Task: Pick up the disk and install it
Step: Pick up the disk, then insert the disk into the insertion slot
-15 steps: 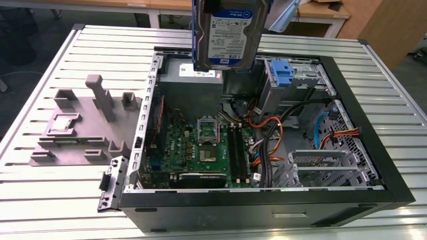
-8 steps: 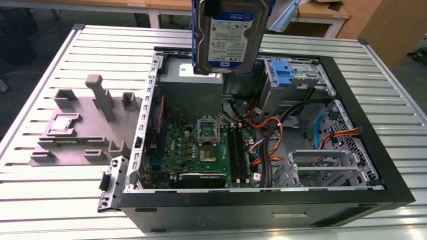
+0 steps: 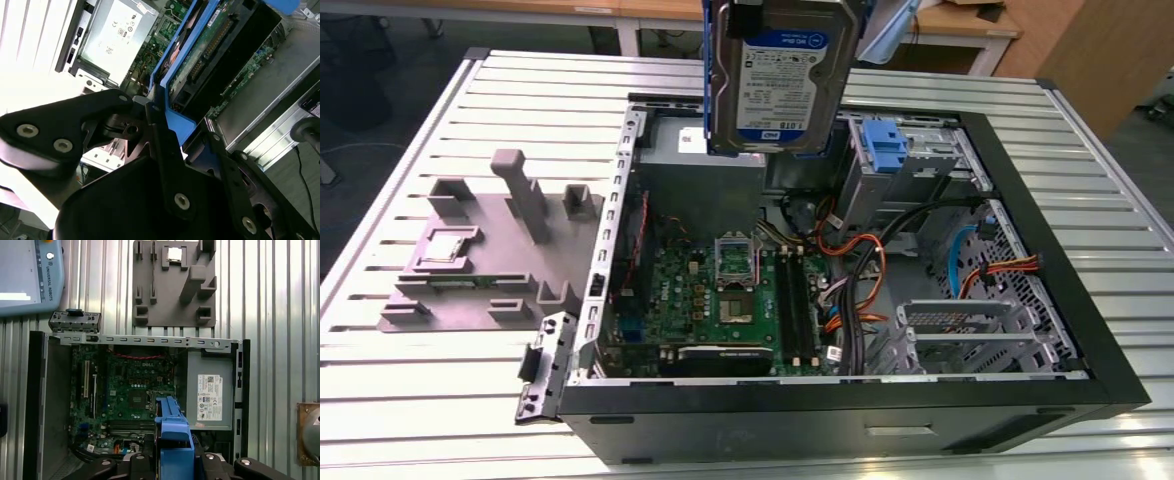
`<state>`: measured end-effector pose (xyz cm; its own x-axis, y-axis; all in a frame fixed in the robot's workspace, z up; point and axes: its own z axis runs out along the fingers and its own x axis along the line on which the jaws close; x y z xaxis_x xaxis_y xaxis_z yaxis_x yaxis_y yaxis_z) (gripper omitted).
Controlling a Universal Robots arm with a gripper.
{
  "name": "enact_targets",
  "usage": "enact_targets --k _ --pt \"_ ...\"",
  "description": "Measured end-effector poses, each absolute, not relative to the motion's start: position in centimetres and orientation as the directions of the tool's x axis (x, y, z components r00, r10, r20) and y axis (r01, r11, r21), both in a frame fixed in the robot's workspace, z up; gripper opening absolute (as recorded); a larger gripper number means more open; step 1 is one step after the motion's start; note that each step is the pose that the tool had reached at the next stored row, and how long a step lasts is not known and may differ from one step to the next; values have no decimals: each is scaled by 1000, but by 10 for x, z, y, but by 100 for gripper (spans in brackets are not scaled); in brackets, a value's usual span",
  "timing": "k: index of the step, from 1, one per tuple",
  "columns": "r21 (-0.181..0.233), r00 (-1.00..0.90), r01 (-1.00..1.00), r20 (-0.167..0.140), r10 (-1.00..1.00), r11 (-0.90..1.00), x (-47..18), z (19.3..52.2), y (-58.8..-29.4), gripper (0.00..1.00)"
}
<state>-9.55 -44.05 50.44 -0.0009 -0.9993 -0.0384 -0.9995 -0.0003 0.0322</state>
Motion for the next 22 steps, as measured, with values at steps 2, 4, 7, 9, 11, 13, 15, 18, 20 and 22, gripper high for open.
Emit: enact_targets --k 2,4,7,9,11,13,15,18,20,22 --pt "32 -1 -999 -38 -999 0 -95 504 -440 36" --pt "32 -1 -999 -38 -999 0 -95 504 -441 36" --pt "32 -1 -999 -38 -999 0 -95 504 -441 36" --pt "32 -1 -999 -38 -999 0 -95 504 -441 36" --pt "32 -1 -999 -38 -999 0 -95 504 -441 36" --pt "32 -1 -999 -38 -999 0 -95 504 -441 36" --pt "32 -1 -999 -38 -999 0 -95 504 -442 36" --pt "32 -1 -999 -38 -999 0 -95 504 -446 36" --pt "32 -1 -999 -38 -999 0 -96 504 -447 36" --pt "32 -1 -999 -38 -999 -1 -95 504 -447 36"
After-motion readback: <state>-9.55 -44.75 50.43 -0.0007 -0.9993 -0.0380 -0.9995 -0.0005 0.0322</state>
